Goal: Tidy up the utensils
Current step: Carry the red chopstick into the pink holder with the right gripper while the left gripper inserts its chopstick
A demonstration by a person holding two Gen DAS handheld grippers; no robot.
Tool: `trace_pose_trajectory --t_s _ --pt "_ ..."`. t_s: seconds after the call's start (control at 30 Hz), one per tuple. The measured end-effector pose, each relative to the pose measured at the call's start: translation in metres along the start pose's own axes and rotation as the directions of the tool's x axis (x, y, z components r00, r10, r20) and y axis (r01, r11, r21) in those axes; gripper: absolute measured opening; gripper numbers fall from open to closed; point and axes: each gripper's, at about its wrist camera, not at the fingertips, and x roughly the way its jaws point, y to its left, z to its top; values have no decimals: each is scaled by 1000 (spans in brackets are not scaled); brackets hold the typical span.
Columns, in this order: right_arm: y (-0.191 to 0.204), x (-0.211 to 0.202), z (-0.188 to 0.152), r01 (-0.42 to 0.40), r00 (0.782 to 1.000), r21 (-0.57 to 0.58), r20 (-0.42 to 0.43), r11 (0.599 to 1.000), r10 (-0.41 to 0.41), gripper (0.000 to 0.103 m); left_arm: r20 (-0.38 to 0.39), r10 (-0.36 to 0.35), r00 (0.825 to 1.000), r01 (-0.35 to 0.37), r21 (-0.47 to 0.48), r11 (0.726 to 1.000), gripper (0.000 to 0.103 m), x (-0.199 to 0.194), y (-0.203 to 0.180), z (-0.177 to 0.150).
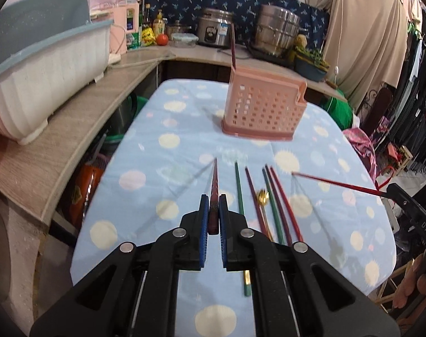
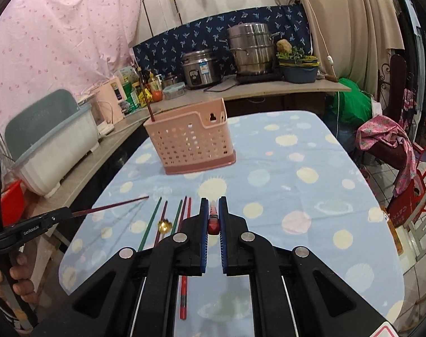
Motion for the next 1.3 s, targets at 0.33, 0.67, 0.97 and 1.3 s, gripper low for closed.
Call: trace_pose_trajectory --t_s 0.33,0.67,0.97,1.3 --pt "-7 7 69 -22 996 -11 83 1000 22 7 97 -13 995 12 14 1000 7 -7 -3 76" --pt "6 17 123 -50 989 -38 139 998 55 7 149 -48 988 42 39 998 7 -8 -15 135" --pt "26 22 193 -86 961 -53 259 995 96 7 266 -65 962 59 30 998 7 -28 -28 200" --pt "40 53 251 -116 930 -23 349 993 116 7 458 -42 888 44 7 999 7 -35 -49 266"
